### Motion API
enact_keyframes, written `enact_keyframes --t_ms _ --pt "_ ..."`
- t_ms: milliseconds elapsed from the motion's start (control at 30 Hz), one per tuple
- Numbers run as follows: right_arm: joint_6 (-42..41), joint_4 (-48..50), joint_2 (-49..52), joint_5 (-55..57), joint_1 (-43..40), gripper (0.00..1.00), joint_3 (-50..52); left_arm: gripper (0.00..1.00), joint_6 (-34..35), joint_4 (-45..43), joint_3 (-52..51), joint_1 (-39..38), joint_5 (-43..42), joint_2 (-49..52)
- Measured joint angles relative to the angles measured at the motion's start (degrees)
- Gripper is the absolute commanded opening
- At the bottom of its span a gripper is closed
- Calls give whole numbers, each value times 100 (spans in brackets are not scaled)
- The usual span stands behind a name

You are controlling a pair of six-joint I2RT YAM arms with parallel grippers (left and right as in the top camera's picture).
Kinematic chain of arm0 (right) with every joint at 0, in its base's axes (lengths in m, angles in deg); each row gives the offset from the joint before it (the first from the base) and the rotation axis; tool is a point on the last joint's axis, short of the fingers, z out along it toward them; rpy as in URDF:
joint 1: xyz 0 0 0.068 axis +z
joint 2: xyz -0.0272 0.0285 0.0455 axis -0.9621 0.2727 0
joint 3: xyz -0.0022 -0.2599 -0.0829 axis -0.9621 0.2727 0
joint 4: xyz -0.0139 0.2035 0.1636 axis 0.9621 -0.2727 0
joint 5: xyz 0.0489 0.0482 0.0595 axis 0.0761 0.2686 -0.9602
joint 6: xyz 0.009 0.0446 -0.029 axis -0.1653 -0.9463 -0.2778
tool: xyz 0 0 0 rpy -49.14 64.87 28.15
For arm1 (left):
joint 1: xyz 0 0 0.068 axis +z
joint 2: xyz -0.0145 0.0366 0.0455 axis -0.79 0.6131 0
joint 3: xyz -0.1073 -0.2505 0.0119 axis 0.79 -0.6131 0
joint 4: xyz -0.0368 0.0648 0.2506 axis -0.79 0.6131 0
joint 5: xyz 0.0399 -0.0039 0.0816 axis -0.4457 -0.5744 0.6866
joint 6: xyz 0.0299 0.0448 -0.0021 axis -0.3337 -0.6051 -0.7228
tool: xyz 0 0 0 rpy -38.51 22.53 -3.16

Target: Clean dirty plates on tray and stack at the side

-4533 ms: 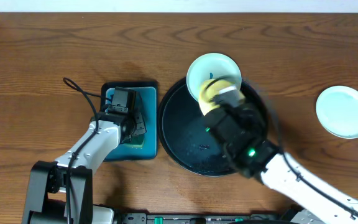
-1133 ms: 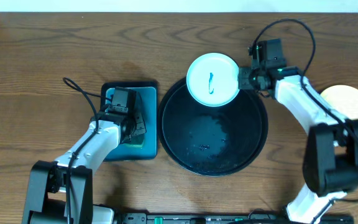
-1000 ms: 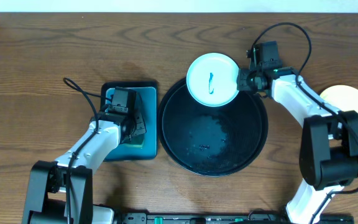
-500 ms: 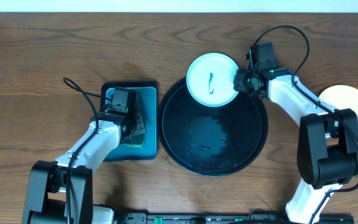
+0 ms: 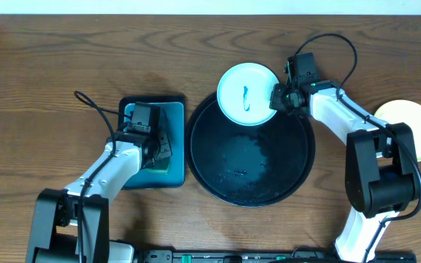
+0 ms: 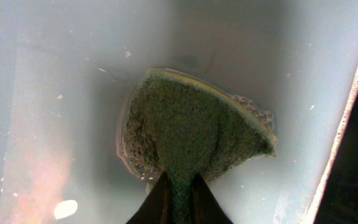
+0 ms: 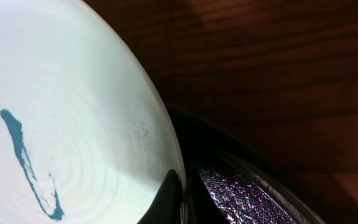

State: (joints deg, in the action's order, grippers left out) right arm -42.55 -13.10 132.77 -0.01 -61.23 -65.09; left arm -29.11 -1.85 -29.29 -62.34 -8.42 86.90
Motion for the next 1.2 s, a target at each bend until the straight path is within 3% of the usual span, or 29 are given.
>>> enact_keyframes --t_ms 167,400,467,500,533,567,767,967,1200 --pt "-17 -527 -63 -9 0 1 -63 7 0 0 0 0 0 0" --pt "173 -2481 -448 -190 0 4 -22 7 0 -2 0 0 2 2" --pt "195 -2933 -505 -334 13 22 -20 8 0 -2 0 0 0 0" --pt "210 -3119 -516 -389 31 43 -13 7 0 -2 0 0 0 0" --pt "227 -3241 -516 -431 48 52 -7 8 0 -2 0 0 0 2" --pt "260 -3292 -516 -472 57 55 4 8 0 -2 0 0 0 2" --pt "302 -2955 -516 -455 87 54 11 8 0 0 0 0 0 2" --pt "339 -2385 -516 273 68 42 13 8 0 2 0 0 0 2" --pt "428 -2188 -516 422 63 42 22 7 0 2 0 0 0 2"
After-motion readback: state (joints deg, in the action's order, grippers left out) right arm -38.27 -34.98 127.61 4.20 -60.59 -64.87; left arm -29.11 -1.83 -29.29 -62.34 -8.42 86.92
